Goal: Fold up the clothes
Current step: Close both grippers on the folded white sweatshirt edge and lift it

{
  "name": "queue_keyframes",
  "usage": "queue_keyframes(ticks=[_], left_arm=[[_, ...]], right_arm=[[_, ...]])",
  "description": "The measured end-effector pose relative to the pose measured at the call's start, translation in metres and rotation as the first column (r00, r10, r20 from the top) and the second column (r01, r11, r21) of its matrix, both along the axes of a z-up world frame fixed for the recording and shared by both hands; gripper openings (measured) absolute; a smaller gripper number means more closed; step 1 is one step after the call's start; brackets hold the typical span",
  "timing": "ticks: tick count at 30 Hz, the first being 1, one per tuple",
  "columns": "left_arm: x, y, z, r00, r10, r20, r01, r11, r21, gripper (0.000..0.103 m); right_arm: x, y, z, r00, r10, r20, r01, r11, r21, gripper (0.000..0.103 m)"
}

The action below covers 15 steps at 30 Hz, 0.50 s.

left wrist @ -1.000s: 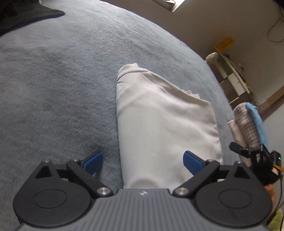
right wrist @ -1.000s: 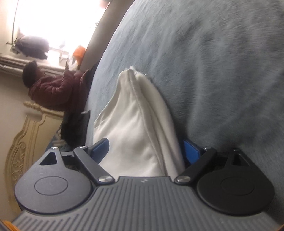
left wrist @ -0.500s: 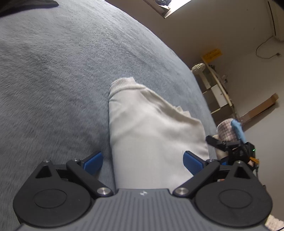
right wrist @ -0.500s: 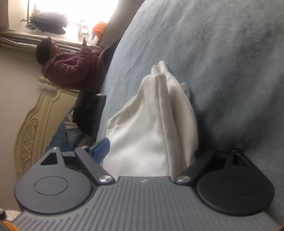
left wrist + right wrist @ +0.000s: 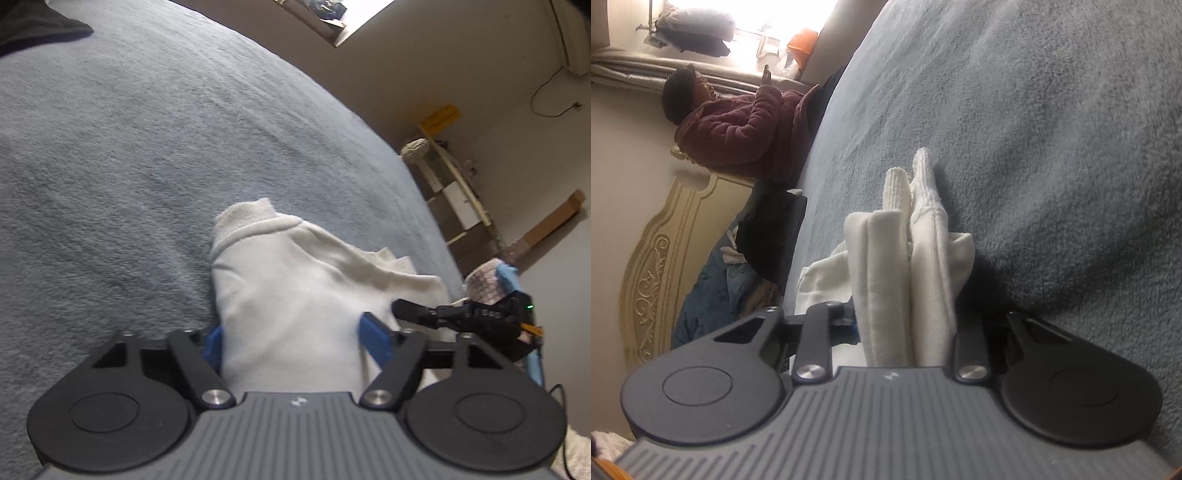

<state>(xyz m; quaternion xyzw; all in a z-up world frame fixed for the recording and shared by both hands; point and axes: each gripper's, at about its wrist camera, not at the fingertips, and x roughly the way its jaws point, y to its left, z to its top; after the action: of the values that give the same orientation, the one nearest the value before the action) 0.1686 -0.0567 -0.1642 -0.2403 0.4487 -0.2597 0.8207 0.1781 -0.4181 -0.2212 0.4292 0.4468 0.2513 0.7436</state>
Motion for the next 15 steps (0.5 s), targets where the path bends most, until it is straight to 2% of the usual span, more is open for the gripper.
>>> queue_keyframes(ticks=[6,11,15], left_arm=[[-0.001,0.008,0.004,0.999,0.035,-0.036,-0.035,0.999,0.012,0.044],[-0.007,0.007,0.016,0.999,0.046,-0.018,-0.046,0.999,0.024,0.025],[-0.019,0.007,0.034,0.999,0.053,0.012,-0.053,0.998,0.022,0.022]], right_arm=[[-0.005,0.007,0.011,1.000,-0.012,0.016,0.013,0.998,-0.069,0.024],[-0.014,0.014,0.028,0.998,-0.019,0.060,0.027,0.990,-0.137,0.021],[-0.029,0.020,0.049,0.993,-0.018,0.120,0.040,0.982,-0.186,0.020]])
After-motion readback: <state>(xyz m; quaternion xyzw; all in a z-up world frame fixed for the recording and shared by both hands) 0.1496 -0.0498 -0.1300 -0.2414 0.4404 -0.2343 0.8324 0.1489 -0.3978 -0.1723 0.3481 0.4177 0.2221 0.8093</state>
